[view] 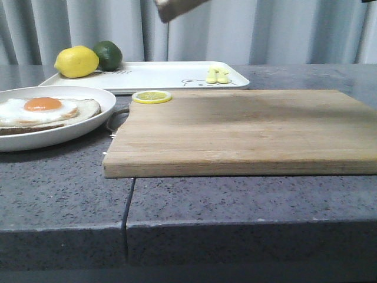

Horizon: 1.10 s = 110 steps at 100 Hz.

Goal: Place bread and move sandwich to tray
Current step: 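Lift the bread and carry it over the egg toast plate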

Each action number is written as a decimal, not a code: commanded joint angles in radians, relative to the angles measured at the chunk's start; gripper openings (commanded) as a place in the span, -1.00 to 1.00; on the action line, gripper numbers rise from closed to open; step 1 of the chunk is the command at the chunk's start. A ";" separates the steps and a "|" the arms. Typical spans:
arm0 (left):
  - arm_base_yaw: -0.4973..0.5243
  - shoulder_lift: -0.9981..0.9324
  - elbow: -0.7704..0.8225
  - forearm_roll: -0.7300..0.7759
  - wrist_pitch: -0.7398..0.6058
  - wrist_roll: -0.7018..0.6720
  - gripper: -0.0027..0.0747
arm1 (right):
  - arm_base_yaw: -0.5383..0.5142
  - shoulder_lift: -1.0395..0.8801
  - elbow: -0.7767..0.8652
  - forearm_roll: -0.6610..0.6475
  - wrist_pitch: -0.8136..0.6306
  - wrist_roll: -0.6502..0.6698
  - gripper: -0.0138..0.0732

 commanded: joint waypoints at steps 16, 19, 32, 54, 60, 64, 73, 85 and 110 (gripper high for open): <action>0.000 0.015 -0.034 -0.025 -0.072 0.002 0.34 | 0.200 0.162 -0.208 0.093 -0.074 0.068 -0.93; 0.000 0.015 -0.034 -0.025 -0.072 0.002 0.34 | 0.217 0.186 -0.226 0.093 -0.079 0.086 -0.93; 0.000 0.015 -0.034 -0.025 -0.072 0.002 0.34 | 0.291 0.293 -0.300 0.093 -0.090 0.137 -0.93; 0.000 0.015 -0.034 -0.025 -0.072 0.002 0.34 | 0.362 0.434 -0.391 0.093 -0.119 0.216 -0.93; 0.000 0.015 -0.034 -0.025 -0.072 0.002 0.34 | 0.376 0.462 -0.412 0.093 -0.132 0.231 -0.93; 0.000 0.015 -0.034 -0.025 -0.072 0.002 0.34 | 0.386 0.481 -0.424 0.093 -0.137 0.236 -0.93; 0.000 0.015 -0.034 -0.025 -0.072 0.002 0.34 | 0.398 0.514 -0.454 0.093 -0.148 0.238 -0.93; 0.000 0.015 -0.034 -0.025 -0.072 0.002 0.34 | 0.402 0.545 -0.471 0.093 -0.157 0.238 -0.93; 0.000 0.015 -0.034 -0.025 -0.072 0.002 0.34 | 0.403 0.576 -0.471 0.092 -0.187 0.238 -0.93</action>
